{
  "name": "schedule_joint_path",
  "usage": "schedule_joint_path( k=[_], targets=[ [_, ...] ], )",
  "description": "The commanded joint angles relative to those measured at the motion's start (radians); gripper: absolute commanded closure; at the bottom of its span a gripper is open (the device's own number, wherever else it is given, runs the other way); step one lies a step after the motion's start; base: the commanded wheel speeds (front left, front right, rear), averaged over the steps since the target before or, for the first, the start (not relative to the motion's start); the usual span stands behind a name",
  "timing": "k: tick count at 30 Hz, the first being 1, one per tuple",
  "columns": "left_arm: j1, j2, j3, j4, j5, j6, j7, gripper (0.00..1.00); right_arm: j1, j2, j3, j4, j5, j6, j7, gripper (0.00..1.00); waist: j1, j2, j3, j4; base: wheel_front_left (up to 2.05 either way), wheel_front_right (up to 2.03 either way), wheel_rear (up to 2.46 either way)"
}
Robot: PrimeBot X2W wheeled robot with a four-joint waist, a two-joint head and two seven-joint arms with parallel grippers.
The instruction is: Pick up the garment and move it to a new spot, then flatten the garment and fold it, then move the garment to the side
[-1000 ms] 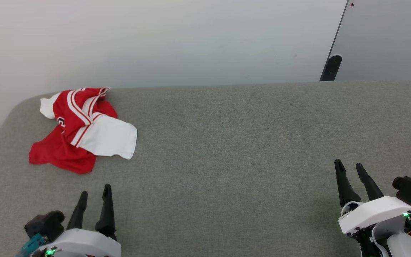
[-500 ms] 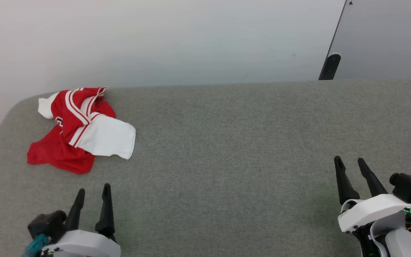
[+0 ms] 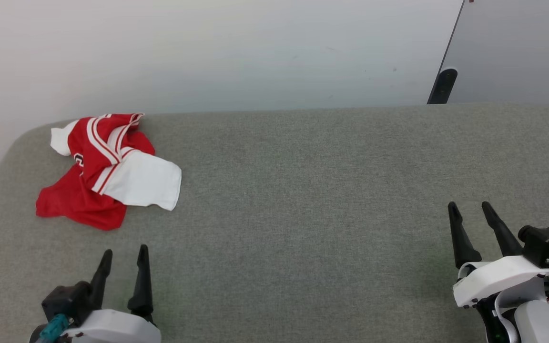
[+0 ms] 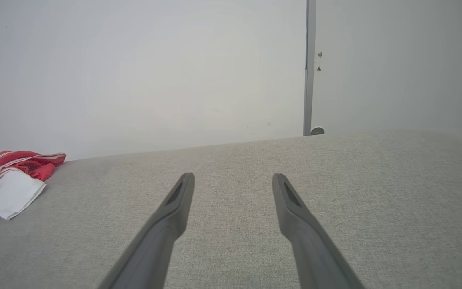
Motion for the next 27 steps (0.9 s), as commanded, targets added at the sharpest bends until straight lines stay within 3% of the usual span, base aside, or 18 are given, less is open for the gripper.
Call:
schedule_joint_path(
  k=[1,27],
  targets=[
    [-0.004,0.005,0.006,-0.01,0.025,-0.005,-0.009,0.0,-0.011,0.002,-0.009,-0.009,-0.025,-0.001,-0.012,0.0,0.0,0.0,0.002,0.0,0.0,0.0,0.0],
    [-0.012,-0.012,0.024,0.005,0.152,-0.019,-0.05,0.0,0.021,0.029,-0.039,-0.02,-0.088,-0.001,-0.053,0.0,0.0,0.0,0.016,0.006,0.0,0.0,0.0]
  ],
)
